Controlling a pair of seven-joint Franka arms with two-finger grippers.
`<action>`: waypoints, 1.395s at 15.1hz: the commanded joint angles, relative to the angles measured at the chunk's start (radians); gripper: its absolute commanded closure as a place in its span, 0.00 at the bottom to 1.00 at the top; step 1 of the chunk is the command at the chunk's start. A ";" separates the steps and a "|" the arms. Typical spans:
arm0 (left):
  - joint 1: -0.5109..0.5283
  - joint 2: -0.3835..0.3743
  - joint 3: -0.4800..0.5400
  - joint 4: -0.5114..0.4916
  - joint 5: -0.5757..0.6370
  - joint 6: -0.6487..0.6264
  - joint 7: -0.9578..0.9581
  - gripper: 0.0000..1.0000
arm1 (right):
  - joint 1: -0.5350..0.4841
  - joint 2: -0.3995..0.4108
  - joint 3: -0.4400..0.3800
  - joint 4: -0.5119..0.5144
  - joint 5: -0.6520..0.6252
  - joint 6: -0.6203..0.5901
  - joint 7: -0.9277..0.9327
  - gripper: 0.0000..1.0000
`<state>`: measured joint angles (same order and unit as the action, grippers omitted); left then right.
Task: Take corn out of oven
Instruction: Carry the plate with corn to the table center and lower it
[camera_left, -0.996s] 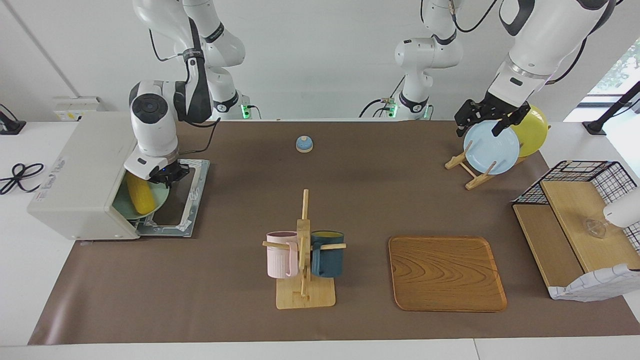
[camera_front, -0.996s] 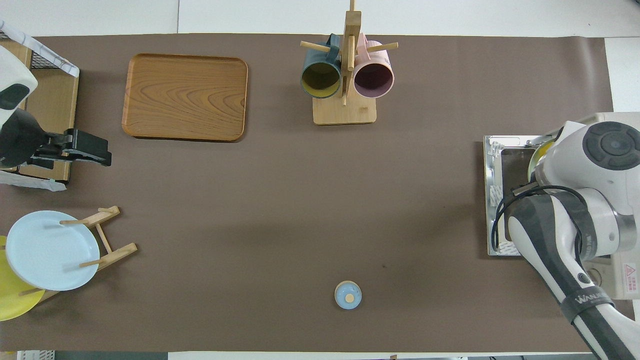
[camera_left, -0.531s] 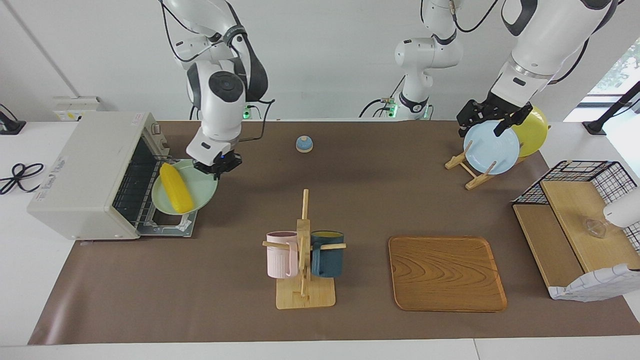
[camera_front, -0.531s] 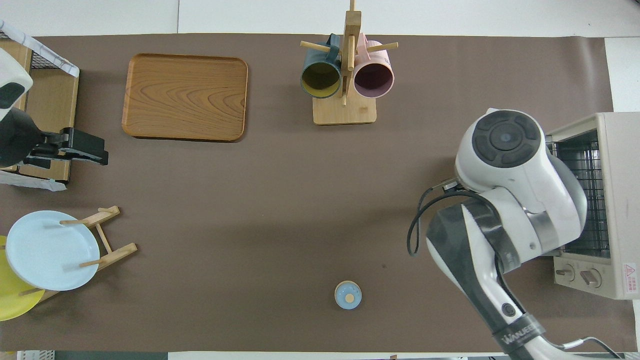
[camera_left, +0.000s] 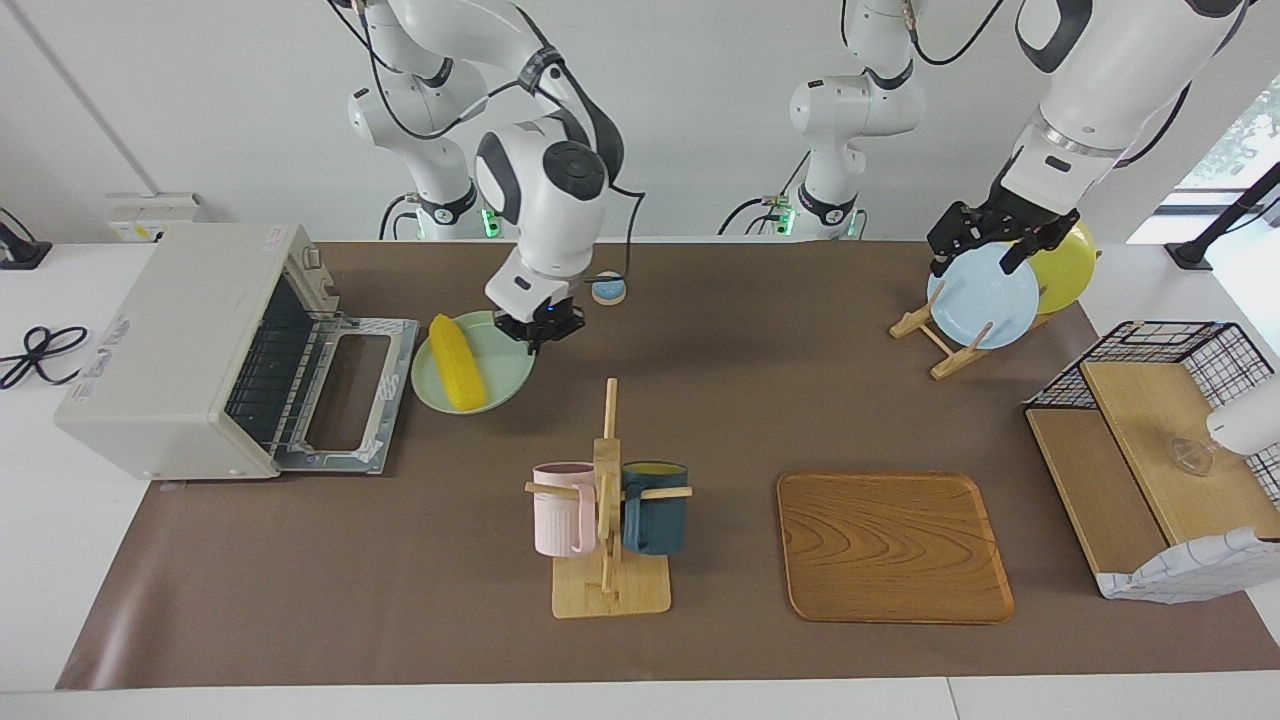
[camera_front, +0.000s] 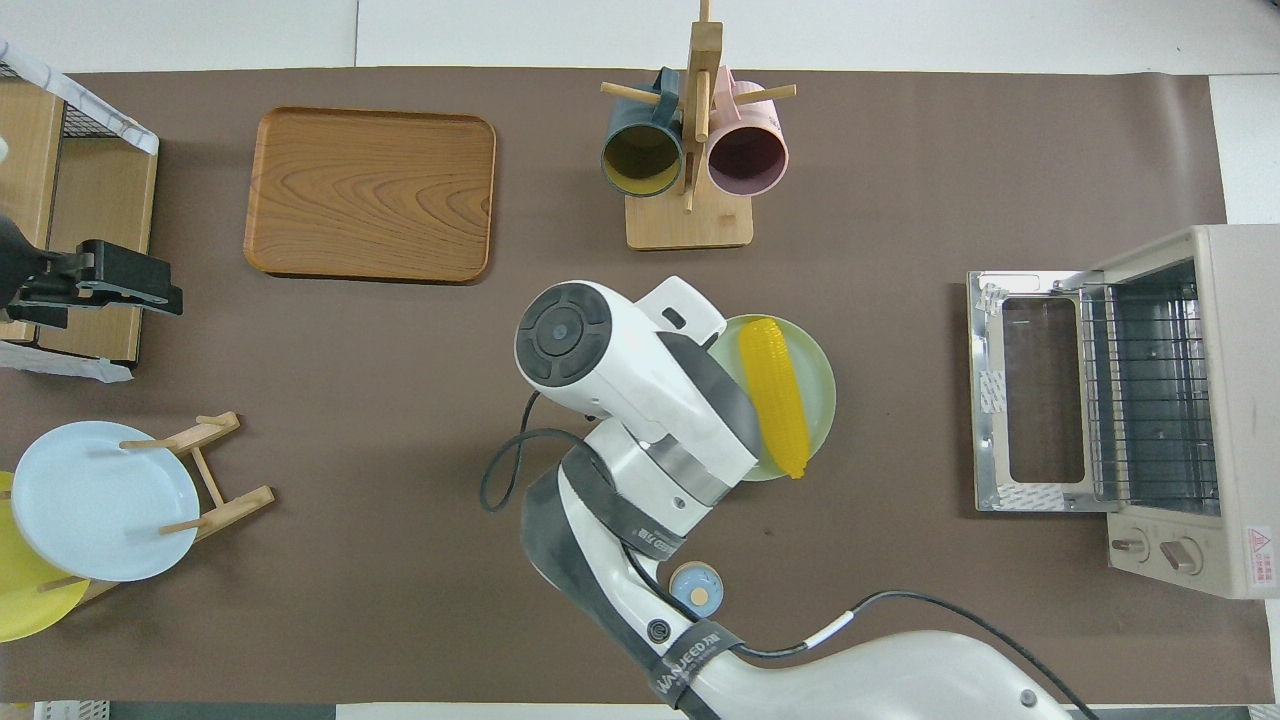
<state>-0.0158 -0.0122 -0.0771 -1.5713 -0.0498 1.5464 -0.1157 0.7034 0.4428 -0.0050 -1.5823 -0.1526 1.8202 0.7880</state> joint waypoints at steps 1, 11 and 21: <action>0.019 -0.002 -0.007 -0.001 0.013 0.020 0.013 0.00 | 0.008 0.048 0.011 0.033 0.080 0.085 0.062 1.00; 0.034 0.000 -0.004 -0.004 0.015 0.063 0.016 0.00 | 0.016 0.040 0.010 -0.013 0.177 0.220 0.143 0.41; -0.058 0.047 -0.012 -0.013 -0.016 0.081 0.017 0.00 | -0.246 -0.142 -0.001 -0.109 0.078 -0.002 -0.312 0.57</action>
<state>-0.0263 0.0203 -0.0969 -1.5759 -0.0569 1.5979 -0.1079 0.5131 0.3651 -0.0189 -1.5771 -0.0485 1.8133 0.5267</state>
